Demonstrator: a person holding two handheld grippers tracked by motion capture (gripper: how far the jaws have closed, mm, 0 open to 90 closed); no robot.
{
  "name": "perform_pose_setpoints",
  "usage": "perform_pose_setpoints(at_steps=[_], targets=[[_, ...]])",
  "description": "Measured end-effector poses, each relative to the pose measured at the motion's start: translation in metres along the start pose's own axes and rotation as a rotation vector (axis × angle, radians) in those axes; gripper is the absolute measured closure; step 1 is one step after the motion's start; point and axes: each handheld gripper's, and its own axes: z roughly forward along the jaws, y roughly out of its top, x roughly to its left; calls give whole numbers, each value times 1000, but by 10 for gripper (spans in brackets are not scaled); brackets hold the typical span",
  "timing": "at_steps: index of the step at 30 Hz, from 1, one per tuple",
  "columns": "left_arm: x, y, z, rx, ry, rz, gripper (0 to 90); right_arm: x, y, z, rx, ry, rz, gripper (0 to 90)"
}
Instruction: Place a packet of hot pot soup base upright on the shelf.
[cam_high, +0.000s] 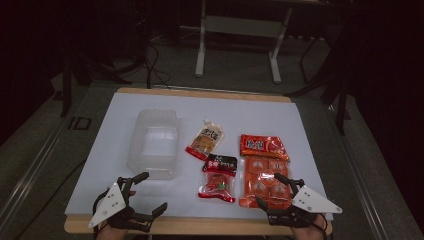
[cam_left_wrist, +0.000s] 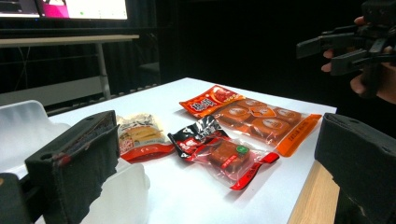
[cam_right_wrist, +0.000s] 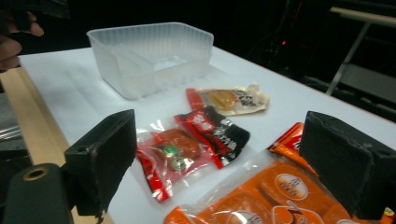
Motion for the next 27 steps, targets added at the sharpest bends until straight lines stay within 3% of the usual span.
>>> perform_pose_setpoints(at_steps=[8, 9, 11, 16, 25, 27], targets=[[0, 0, 0, -4, 3, -1, 4, 1, 16, -5, -19, 6, -1, 110], [1, 0, 0, -5, 4, 2, 4, 0, 23, -8, -38, -18, -6, 103], [1, 0, 0, -5, 2, -1, 4, -1, 25, -10, -44, -21, -2, 103], [1, -1, 1, -4, 3, -5, 4, -14, 43, -17, -101, -68, 3, 101], [1, -1, 2, -4, -2, -8, 4, -34, 55, -11, -87, -89, -9, 100], [1, -1, 2, -6, -2, -9, 4, -37, 56, -9, -82, -75, -6, 100]])
